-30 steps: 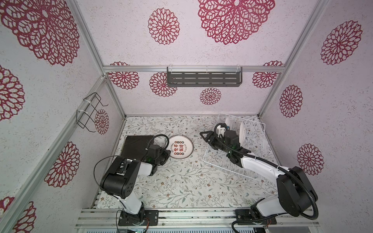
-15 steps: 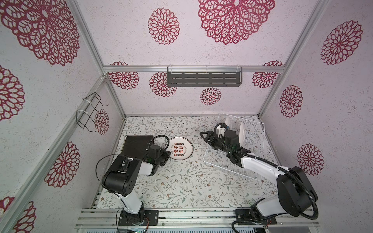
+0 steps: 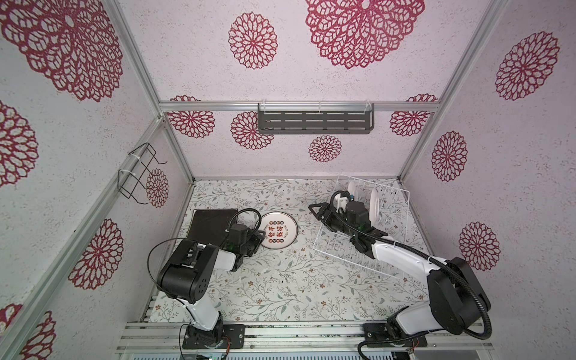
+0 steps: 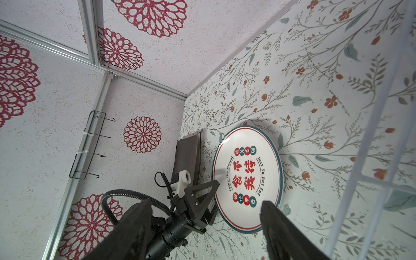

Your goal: Unload the plates from the dish rack

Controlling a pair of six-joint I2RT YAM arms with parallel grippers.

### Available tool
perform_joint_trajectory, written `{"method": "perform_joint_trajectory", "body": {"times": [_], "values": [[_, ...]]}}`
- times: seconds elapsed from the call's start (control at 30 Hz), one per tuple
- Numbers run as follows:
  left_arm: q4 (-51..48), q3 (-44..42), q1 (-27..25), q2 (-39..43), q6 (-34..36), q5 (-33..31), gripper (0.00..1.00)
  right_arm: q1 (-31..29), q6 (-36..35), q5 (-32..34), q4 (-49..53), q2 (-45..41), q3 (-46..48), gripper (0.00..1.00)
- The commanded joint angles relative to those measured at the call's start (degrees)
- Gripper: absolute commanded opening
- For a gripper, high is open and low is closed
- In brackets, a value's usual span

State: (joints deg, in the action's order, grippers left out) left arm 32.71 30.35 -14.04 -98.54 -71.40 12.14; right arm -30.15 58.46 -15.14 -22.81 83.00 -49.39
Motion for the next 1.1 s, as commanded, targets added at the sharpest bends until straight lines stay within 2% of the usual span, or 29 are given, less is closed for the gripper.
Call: {"method": "perform_joint_trajectory", "body": {"times": [0.0, 0.17, 0.37, 0.7, 0.9, 1.07], "values": [[-1.4, 0.9, 0.5, 0.6, 0.7, -0.8, 0.57, 0.4, -1.5, 1.2, -0.9, -2.8, -1.0, 0.79], [-3.5, 1.4, 0.5, 1.4, 1.3, -1.6, 0.69, 0.5, -3.1, 2.9, 1.6, -3.6, -1.6, 0.79], [-6.6, 1.6, 0.5, 3.7, 2.1, -3.0, 0.78, 0.6, -8.3, 10.6, 11.1, -5.8, -4.0, 0.81], [-12.4, 1.8, 0.2, 9.2, 3.4, -5.7, 0.90, 0.6, -21.3, 40.7, 34.4, -8.4, -12.0, 0.87], [-18.9, 3.2, -0.7, 14.9, 5.4, -8.7, 0.94, 0.6, -25.5, 57.7, 42.2, -6.8, -15.1, 0.91], [-23.0, 4.6, -1.8, 20.0, 6.6, -9.7, 0.95, 0.7, -27.6, 69.8, 44.3, -2.3, -16.3, 0.92]]}}
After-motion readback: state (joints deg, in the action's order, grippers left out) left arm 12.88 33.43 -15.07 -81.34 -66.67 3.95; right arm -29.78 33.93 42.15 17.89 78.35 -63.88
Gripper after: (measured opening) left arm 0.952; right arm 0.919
